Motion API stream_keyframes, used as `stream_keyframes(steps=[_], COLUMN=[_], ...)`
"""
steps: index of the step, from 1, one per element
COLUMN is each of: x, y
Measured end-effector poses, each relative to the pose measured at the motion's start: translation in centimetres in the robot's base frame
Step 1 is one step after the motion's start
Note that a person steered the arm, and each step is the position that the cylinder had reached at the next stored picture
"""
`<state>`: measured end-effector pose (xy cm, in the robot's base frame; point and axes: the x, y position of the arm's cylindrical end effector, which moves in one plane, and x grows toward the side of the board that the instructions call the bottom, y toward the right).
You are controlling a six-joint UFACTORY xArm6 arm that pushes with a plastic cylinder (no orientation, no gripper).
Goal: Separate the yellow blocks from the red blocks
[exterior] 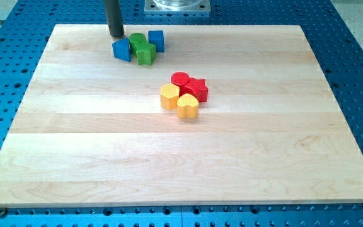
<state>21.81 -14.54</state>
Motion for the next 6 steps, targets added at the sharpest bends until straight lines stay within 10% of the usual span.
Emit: stream_keyframes(steps=[6], x=[0.04], y=[0.07])
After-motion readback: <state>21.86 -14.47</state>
